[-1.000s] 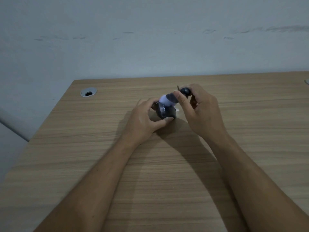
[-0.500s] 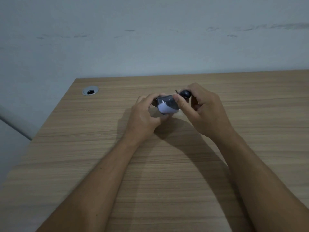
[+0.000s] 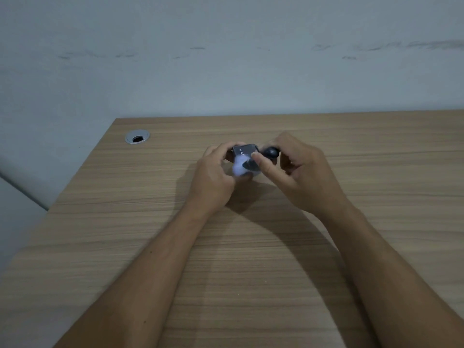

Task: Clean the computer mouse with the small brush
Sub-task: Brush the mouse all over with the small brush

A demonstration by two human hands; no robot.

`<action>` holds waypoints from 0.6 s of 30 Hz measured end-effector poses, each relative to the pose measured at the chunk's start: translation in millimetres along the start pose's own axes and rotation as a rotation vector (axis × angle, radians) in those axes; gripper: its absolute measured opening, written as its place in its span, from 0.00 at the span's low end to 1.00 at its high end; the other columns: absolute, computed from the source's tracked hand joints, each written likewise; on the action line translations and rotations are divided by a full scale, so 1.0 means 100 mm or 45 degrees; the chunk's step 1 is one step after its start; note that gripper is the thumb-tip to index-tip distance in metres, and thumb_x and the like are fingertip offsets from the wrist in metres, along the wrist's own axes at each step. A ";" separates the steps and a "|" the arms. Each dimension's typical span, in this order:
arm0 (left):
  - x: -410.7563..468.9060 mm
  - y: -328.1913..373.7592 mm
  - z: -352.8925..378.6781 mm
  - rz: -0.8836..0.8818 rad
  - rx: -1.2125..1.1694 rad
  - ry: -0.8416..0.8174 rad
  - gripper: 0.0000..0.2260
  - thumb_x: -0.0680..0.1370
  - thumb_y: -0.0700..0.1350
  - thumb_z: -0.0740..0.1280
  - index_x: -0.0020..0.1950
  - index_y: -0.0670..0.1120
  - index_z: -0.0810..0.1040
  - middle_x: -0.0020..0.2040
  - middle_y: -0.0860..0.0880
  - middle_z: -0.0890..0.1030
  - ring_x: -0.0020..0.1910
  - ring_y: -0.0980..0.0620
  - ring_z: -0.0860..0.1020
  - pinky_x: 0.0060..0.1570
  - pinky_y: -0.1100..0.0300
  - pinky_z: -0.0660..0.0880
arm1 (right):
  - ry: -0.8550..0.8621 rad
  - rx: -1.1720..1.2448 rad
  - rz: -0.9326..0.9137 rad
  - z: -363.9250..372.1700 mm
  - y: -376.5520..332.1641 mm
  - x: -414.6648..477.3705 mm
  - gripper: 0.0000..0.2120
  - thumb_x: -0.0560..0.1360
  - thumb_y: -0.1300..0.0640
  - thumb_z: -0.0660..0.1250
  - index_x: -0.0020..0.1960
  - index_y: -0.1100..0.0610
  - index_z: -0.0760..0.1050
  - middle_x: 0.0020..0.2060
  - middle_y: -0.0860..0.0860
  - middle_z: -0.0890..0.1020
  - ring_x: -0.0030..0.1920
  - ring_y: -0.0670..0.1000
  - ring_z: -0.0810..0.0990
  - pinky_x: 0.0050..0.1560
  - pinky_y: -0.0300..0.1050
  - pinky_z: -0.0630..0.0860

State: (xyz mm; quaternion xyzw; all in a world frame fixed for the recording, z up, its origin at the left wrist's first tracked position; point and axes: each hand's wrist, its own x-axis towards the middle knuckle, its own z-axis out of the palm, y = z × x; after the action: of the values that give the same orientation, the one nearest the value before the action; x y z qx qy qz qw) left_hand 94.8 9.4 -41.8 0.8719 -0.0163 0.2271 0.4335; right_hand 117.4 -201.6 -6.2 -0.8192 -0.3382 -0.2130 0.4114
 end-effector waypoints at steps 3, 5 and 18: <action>-0.01 0.02 0.00 -0.003 0.056 -0.023 0.28 0.73 0.54 0.84 0.73 0.54 0.84 0.63 0.51 0.85 0.57 0.68 0.79 0.62 0.65 0.80 | 0.075 -0.090 0.032 -0.02 0.03 0.05 0.08 0.85 0.53 0.73 0.54 0.58 0.84 0.44 0.50 0.82 0.36 0.39 0.73 0.38 0.33 0.66; -0.01 0.01 -0.01 -0.032 0.007 0.016 0.28 0.73 0.56 0.83 0.72 0.53 0.85 0.63 0.50 0.86 0.59 0.58 0.84 0.63 0.59 0.82 | 0.114 -0.112 0.049 0.00 0.03 0.05 0.09 0.85 0.54 0.73 0.57 0.60 0.85 0.48 0.52 0.83 0.36 0.39 0.71 0.39 0.32 0.67; 0.02 -0.08 0.02 -0.064 -0.249 0.051 0.24 0.70 0.53 0.84 0.65 0.58 0.86 0.59 0.52 0.91 0.59 0.48 0.89 0.63 0.42 0.85 | 0.079 -0.061 -0.077 0.07 0.03 0.03 0.08 0.85 0.53 0.73 0.56 0.58 0.84 0.47 0.50 0.84 0.39 0.40 0.75 0.41 0.33 0.69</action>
State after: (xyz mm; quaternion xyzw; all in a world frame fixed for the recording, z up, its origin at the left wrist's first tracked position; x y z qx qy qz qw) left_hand 99.2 13.1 -48.5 0.8208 -0.0077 0.2308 0.5225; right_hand 122.0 -196.0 -9.9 -0.8112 -0.3447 -0.2587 0.3954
